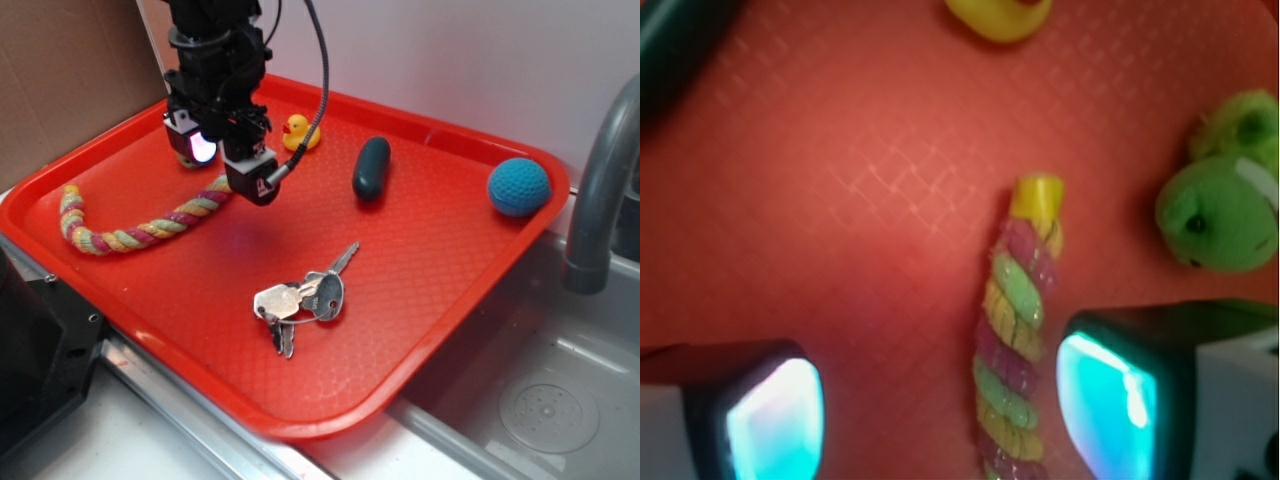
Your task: Grab the multicolored rope.
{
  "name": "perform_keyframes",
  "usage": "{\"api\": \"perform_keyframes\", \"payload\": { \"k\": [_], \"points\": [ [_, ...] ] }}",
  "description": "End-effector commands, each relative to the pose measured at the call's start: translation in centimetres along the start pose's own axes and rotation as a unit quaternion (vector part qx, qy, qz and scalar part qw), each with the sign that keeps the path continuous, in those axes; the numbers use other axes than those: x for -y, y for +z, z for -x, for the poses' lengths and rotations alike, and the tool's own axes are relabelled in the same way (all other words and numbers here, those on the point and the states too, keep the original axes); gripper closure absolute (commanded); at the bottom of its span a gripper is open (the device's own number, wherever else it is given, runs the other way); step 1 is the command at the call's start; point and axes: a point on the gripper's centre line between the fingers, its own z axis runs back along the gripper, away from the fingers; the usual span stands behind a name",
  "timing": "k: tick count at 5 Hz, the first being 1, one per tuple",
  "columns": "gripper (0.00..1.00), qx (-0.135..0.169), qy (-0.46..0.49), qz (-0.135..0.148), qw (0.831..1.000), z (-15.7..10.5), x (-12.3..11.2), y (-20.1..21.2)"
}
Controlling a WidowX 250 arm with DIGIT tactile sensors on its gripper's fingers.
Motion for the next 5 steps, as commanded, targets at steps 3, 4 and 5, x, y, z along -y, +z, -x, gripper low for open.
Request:
{"api": "perform_keyframes", "payload": {
  "k": [3,4,5],
  "points": [
    [0.0,-0.044,0.049,-0.012,0.998,0.8,-3.4,-1.5],
    [1.0,-0.054,0.047,-0.01,0.997,0.9,-3.1,-2.2],
    [1.0,-0.085,0.055,-0.008,0.995,1.4,-3.1,-3.5]
  ]
}}
